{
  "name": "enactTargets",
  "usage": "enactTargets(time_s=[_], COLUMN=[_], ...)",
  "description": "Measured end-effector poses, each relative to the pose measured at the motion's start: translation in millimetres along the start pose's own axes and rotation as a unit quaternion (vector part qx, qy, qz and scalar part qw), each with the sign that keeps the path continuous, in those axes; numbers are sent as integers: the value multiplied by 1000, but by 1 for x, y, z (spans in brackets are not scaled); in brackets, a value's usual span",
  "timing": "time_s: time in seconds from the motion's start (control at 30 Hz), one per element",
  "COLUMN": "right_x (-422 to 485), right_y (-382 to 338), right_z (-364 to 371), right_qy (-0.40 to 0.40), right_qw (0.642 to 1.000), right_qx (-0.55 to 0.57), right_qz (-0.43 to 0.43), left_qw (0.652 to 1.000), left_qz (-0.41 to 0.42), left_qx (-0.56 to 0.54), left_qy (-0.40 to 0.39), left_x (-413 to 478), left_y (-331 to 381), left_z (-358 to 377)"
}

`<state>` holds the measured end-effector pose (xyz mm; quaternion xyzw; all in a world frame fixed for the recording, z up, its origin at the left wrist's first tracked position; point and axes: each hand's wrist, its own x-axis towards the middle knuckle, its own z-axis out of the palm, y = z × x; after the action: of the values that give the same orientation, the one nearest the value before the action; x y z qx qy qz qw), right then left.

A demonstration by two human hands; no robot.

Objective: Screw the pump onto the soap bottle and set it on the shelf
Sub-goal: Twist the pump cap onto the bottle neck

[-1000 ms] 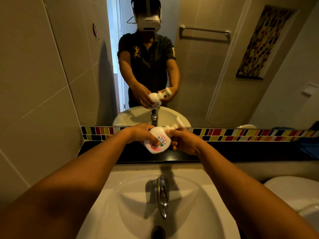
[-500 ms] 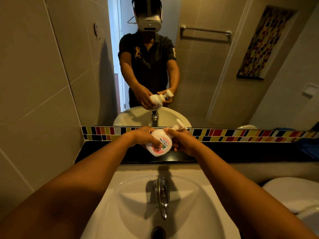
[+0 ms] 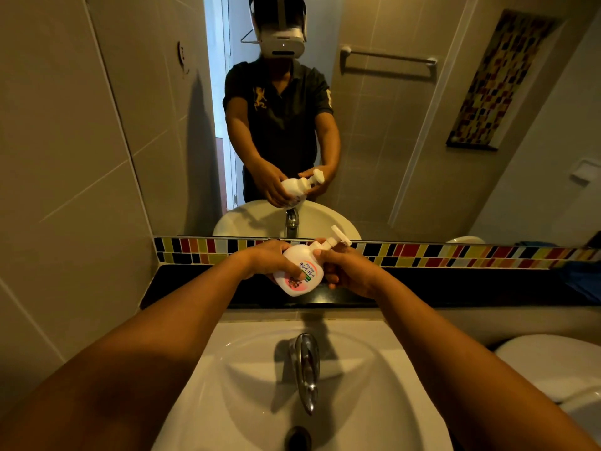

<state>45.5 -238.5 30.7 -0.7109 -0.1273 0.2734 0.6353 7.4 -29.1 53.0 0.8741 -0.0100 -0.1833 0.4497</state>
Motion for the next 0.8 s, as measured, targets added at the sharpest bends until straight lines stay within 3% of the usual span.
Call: enactTargets(time_s=[0.3, 0.47, 0.57, 0.8], right_x=[-1, -12, -13, -8], right_y=[-4, -22, -32, -35], right_z=[1, 1, 5, 10], right_qy=[67, 28, 43, 92], right_qw=[996, 996, 992, 981], right_qx=[-43, -84, -106, -115], right_qz=[-30, -31, -61, -127], left_qw=[1000, 986, 970, 981], left_qz=[22, -27, -36, -7], left_qx=[-11, -135, -202, -172], left_qy=[18, -91, -132, -87], left_x=[2, -7, -8, -1], left_y=[0, 1, 2, 7], left_z=[3, -8, -12, 0])
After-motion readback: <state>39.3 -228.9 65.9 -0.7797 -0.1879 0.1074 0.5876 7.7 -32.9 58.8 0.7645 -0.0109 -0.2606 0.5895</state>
